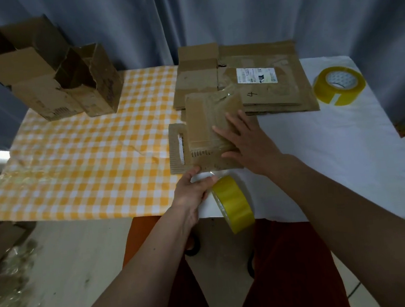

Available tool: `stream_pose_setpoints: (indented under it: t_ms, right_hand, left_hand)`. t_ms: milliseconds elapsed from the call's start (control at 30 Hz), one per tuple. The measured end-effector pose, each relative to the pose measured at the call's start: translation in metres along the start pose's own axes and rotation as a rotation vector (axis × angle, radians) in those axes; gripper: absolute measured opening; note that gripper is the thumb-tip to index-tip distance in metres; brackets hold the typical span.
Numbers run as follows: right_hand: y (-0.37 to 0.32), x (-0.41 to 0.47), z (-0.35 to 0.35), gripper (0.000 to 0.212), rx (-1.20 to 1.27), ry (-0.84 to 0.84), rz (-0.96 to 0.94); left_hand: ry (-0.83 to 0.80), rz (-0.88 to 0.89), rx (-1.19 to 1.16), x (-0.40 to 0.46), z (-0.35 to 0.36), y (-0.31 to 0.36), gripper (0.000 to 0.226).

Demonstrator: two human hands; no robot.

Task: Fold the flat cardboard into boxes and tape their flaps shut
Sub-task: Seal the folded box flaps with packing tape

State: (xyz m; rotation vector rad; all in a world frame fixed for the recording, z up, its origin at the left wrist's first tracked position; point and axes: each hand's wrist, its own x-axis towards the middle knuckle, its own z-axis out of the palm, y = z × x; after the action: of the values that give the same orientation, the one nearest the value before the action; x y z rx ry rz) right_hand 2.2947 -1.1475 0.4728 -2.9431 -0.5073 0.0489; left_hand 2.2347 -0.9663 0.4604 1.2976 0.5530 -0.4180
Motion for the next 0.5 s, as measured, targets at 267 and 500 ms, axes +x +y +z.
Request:
stream_pose_setpoints:
  t_ms: [267, 500]
  right_hand:
    - [-0.032, -0.055, -0.014, 0.029, 0.627, 0.348, 0.154]
    - [-0.033, -0.1, 0.0, 0.008, 1.092, 0.167, 0.401]
  left_hand:
    - [-0.101, 0.126, 0.024, -0.012, 0.001, -0.009, 0.049]
    - [-0.218, 0.191, 0.044, -0.026, 0.02, -0.011, 0.03]
